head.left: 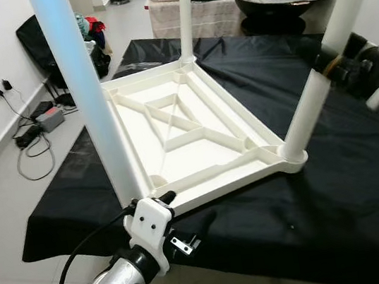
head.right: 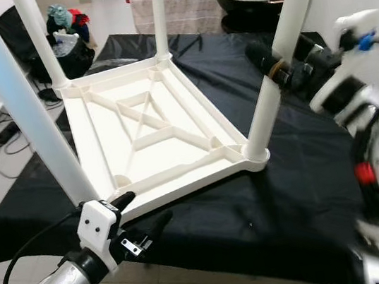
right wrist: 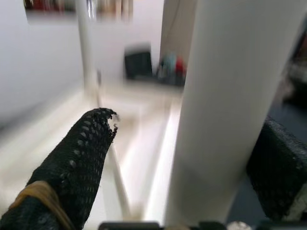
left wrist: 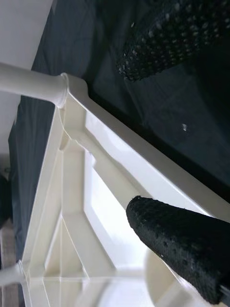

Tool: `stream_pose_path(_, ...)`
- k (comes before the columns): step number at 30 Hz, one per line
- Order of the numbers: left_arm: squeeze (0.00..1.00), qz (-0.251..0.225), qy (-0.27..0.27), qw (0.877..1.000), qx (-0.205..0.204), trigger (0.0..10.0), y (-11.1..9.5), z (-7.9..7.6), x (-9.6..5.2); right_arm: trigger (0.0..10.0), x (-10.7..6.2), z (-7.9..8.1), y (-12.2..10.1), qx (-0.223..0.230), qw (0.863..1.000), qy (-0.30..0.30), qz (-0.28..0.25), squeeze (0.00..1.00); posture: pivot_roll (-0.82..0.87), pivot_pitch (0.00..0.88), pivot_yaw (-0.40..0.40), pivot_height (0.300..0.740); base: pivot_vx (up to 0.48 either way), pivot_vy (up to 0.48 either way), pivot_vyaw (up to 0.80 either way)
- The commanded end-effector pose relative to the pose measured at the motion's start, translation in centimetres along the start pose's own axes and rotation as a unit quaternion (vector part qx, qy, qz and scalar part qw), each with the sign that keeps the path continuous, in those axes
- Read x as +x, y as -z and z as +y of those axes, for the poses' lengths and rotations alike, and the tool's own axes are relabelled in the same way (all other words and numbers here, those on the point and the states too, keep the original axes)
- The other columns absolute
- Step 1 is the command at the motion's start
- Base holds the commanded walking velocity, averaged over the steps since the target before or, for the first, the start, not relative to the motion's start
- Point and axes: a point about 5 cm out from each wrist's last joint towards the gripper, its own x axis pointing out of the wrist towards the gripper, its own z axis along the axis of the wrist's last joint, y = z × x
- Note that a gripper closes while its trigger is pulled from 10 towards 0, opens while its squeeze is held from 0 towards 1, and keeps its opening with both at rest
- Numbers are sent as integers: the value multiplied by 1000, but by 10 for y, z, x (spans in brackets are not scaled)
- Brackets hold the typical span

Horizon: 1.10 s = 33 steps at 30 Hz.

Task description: Building children table

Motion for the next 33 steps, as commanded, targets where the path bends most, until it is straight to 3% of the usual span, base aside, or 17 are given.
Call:
stream_pose_path(1, 0, 8, 2, 1000, -1, 10000, 4, -1, -1, 10000, 10, 22, 27, -12, 998, -41, 50, 0, -77, 95, -69, 740, 0, 0, 0)
stream_pose_path(2, 0, 8, 2, 1000, -1, 10000, 4, -1, -1, 10000, 10, 22, 27, -12, 998, -41, 50, 0, -77, 95, -69, 740, 0, 0, 0)
stream_pose_path(4, 0, 4, -5, 1000, 6, 10000, 1, 1, -1, 10000, 17, 43, 49, -8, 995, -66, 74, 0, -71, 96, -77, 740, 0, 0, 0)
stream_pose_path(5, 0, 4, -5, 1000, 6, 10000, 1, 1, -1, 10000, 17, 43, 49, -8, 995, -66, 74, 0, -71, 96, -77, 740, 0, 0, 0)
stream_pose_path(9, 0, -5, -25, 1000, 13, 10000, -5, 9, -2, 10000, 22, 72, 57, 1, 989, -121, 84, 0, -65, 98, -87, 740, 0, 0, 0)
stream_pose_path(14, 0, -6, -32, 999, 19, 10000, -6, 13, -2, 10000, 27, 86, 56, 11, 987, -142, 74, 0, -65, 98, -94, 740, 0, 0, 0)
stream_pose_path(21, 0, -2, -36, 999, 22, 10000, -4, 12, -1, 10000, 30, 89, 58, 2, 988, -135, 69, 0, -67, 100, -95, 740, 0, 0, 0)
stream_pose_path(27, 0, 2, -44, 999, 25, 10000, -2, 14, 0, 10000, 27, 80, 58, -1, 991, -108, 74, 0, -73, 99, -95, 740, 0, 0, 0)
stream_pose_path(30, 0, 8, -52, 998, 28, 10000, 2, 17, 1, 10000, 23, 63, 49, -9, 995, -75, 63, 0, -93, 96, -80, 740, 0, 0, 0)
stream_pose_path(33, 0, 8, -52, 998, 29, 10000, 2, 17, 2, 10000, 23, 60, 46, -11, 996, -69, 59, 0, -93, 96, -80, 740, 0, 0, 0)
